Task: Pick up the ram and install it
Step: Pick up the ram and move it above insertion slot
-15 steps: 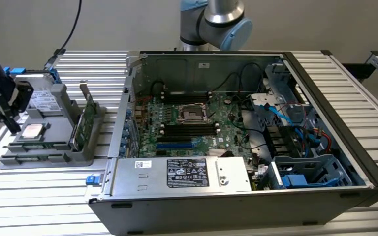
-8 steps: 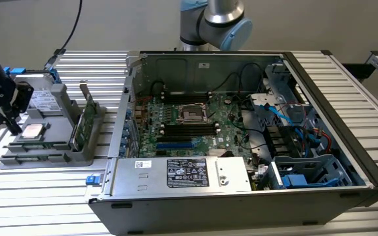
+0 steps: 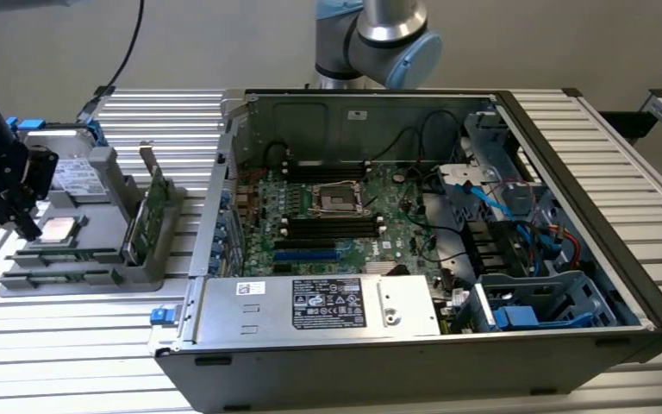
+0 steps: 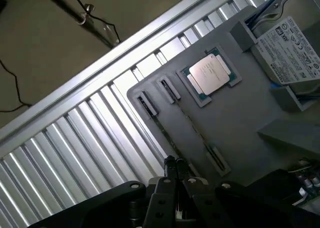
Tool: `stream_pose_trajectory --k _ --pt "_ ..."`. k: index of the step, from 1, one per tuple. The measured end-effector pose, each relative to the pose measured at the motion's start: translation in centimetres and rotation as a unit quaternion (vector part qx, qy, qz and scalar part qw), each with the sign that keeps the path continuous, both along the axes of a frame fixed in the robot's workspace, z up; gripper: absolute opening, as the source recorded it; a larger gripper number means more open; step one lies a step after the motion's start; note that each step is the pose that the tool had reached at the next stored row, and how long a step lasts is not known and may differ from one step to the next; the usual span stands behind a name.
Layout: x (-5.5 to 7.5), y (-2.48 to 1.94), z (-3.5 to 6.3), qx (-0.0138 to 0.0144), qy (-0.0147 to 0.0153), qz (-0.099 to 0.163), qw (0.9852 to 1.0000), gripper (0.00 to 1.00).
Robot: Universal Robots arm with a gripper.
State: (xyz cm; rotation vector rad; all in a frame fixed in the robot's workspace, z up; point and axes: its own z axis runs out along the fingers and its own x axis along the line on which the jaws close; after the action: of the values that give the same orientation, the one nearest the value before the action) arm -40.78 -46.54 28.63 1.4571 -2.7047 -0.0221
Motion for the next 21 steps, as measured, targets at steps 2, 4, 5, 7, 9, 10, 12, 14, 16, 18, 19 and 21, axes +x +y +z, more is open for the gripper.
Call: stream_pose_trajectory --k 2,4,5,7,9,10,12,14,16,18,19,21 --pt "0.0 0.0 -0.12 0.0001 0.0 0.018 0.9998 0.1" --pt "0.0 0.0 -0.26 0.0002 -0.0001 0.036 0.9993 0.1" --pt "0.0 0.0 -0.33 0.0002 0.0 0.045 0.999 0.1" --pt "0.0 0.0 -0.45 0.0003 -0.0001 0.063 0.998 0.1" --pt "0.0 0.0 -0.59 0.0004 -0.0001 0.081 0.9967 0.1" --pt "0.0 0.0 -0.65 0.0004 -0.0001 0.091 0.9959 0.1" --pt "0.0 0.0 -0.77 0.0005 -0.0001 0.108 0.9941 0.1" --pt "0.0 0.0 -0.9 0.0006 -0.0001 0.127 0.992 0.1" --pt "0.0 0.0 -1.02 0.0009 -0.0001 0.145 0.9895 0.1" --pt "0.0 0.0 -1.12 0.0015 -0.0001 0.163 0.9867 0.1" --pt "0.0 0.0 -1.17 0.0019 -0.0002 0.172 0.9852 0.1" --pt "0.0 0.0 -1.25 0.003 -0.0003 0.19 0.9818 0.1"
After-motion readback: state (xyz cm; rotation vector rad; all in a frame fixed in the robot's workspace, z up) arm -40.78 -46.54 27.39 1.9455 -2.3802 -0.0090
